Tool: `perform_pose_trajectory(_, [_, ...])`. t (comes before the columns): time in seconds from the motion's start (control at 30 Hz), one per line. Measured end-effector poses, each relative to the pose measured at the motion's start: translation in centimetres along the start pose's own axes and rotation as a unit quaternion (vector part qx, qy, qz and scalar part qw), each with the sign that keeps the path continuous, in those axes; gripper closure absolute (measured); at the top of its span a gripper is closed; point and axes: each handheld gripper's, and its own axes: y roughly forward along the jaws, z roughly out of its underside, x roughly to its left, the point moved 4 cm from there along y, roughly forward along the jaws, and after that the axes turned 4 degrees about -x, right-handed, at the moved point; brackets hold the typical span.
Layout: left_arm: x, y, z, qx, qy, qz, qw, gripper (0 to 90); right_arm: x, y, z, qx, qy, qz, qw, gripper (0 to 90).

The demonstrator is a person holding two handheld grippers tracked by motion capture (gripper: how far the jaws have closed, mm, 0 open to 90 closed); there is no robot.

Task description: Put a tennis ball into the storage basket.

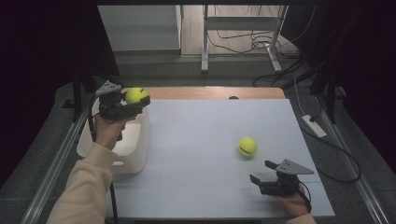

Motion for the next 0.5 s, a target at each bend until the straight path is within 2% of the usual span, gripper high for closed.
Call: perform_pose_trajectory(0.5, [2.8,0.3,0.8,0.015,-0.013,-0.037,0.9991,26.2,0.0,0.0,0.0,0.001,-0.001,0.000,1.0000,14.1])
